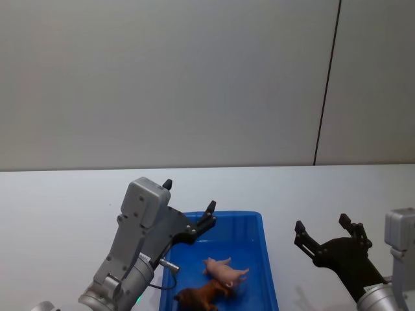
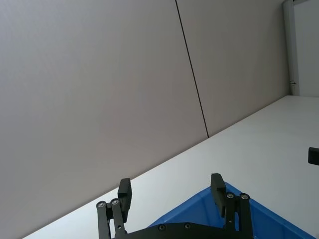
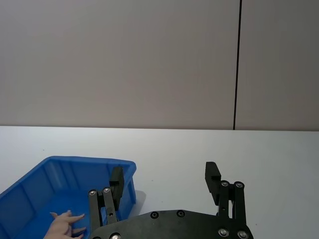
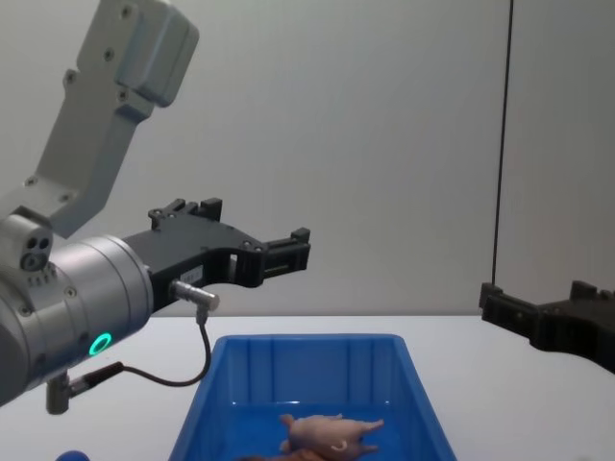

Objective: Pick up the two dolls from the table and place them into the box.

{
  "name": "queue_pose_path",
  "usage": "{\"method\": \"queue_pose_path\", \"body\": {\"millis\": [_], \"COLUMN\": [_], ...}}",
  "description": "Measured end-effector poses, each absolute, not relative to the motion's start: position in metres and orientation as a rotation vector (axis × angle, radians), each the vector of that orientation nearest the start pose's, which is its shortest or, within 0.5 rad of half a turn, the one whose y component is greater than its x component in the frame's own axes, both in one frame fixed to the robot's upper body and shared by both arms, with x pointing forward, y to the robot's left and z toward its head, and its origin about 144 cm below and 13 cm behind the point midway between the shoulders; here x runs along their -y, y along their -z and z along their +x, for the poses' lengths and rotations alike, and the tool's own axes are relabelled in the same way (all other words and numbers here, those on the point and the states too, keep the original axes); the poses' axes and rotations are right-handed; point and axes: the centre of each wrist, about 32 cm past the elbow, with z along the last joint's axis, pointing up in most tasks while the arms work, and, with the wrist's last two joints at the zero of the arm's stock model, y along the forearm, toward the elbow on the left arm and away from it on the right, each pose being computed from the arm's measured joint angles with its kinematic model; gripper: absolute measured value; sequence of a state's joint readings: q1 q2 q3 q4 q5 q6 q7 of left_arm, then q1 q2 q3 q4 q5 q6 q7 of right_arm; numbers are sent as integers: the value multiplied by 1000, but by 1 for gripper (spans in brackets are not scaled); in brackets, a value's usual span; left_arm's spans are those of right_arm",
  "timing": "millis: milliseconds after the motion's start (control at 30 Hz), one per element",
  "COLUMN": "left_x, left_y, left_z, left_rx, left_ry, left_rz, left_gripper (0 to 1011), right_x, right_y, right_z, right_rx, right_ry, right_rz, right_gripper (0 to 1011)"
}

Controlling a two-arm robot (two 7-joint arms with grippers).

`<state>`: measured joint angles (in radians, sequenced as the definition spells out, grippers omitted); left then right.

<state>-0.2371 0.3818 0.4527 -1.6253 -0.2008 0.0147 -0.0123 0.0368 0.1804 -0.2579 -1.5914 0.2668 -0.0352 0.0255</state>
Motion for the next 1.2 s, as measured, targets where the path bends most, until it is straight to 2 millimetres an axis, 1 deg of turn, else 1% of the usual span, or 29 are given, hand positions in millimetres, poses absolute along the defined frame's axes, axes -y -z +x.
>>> {"method": "queue_pose_path", "body": {"millis": [200, 400, 767, 1067, 1200], "left_x": [-201, -208, -227, -245, -254], "left_y": [-1204, -1204, -1203, -1203, -1202], "left_z": [494, 497, 499, 493, 487], "left_rx": [248, 209, 144, 96, 71], "left_ry": [-1125, -1135, -1173, -1208, -1225], "left_rz": [69, 91, 143, 189, 212], "left_gripper": [1002, 1001, 1001, 1002, 1001], "right_x": [197, 198, 198, 198, 198], "right_y": [-1151, -1151, -1151, -1151, -1151], "right_z": [459, 459, 459, 458, 458], "right_rx": [-40, -40, -39, -40, -40], "right_ry": [1290, 1292, 1293, 1293, 1294], "right_rz": [93, 93, 93, 93, 93], "right_gripper": [1001, 1001, 1001, 1001, 1001]}}
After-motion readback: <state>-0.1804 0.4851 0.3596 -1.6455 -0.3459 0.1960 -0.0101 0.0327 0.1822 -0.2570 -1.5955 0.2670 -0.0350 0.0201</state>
